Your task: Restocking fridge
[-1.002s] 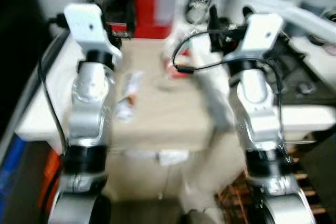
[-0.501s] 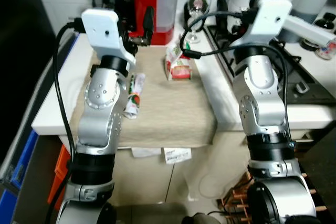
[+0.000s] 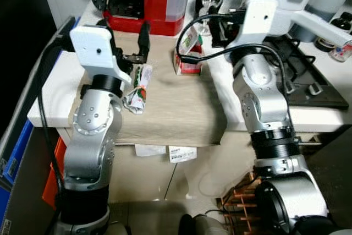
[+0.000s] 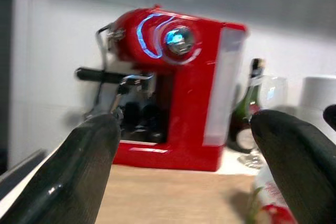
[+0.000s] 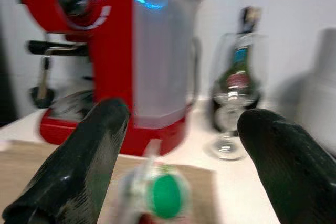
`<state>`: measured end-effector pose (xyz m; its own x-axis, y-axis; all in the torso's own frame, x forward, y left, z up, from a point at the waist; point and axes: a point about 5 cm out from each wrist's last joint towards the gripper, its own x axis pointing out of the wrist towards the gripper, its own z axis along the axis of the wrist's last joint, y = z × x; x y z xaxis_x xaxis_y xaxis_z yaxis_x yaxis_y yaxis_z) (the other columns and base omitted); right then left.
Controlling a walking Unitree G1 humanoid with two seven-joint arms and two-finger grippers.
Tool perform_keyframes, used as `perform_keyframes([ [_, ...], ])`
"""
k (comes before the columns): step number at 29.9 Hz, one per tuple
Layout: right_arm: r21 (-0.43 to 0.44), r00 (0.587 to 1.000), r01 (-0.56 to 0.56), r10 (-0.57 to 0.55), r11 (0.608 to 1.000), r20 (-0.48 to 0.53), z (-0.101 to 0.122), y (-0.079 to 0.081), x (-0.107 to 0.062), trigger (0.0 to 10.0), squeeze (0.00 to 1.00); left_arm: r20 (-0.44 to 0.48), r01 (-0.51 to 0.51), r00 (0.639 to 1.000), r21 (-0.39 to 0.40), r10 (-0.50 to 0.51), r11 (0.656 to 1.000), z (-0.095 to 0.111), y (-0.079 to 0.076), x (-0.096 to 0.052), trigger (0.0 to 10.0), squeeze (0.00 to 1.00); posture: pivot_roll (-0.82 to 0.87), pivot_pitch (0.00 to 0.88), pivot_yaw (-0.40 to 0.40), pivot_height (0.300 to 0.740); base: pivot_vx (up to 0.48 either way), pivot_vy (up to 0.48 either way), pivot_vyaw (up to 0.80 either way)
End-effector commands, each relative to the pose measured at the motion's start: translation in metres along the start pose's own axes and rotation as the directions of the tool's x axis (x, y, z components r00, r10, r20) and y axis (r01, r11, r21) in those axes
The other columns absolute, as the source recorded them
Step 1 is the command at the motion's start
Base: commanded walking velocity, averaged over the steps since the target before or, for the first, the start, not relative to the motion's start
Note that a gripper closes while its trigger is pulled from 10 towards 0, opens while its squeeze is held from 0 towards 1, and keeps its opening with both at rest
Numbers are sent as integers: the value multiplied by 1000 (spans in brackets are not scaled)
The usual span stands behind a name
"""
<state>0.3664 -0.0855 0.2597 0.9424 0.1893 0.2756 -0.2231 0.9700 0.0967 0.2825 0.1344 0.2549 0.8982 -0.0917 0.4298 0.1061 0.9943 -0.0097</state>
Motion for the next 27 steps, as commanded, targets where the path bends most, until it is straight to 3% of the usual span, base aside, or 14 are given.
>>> perform_keyframes([
  [1,16,999,-21,21,1000,32,14,3,2,10000,0,-5,-7,1000,-5,7,1000,4,-3,-3,10000,0,61,163,-139,711,0,0,0],
  [5,19,1000,-7,7,1000,1,8,-2,6,10000,0,-20,2,1000,-7,-2,1000,3,-5,-6,10000,0,61,177,-141,711,0,0,0],
  [10,-54,997,49,-52,997,-57,1,-10,13,10000,0,-45,4,999,2,-4,1000,5,-3,-10,10000,0,74,202,-134,711,0,0,0],
  [14,-61,993,85,-89,995,-83,-2,-14,15,10000,0,-56,-2,998,13,3,1000,7,0,-13,10000,0,99,211,-132,711,0,0,0],
  [26,-48,988,86,-91,995,-122,-8,-10,20,10000,0,-74,-10,997,22,12,1000,8,-1,-14,10000,0,102,207,-136,711,0,0,0],
  [27,-37,988,86,-90,996,-128,-9,-10,20,902,0,-74,-10,997,21,12,1000,8,-1,-14,10000,0,101,203,-136,711,0,0,0],
])
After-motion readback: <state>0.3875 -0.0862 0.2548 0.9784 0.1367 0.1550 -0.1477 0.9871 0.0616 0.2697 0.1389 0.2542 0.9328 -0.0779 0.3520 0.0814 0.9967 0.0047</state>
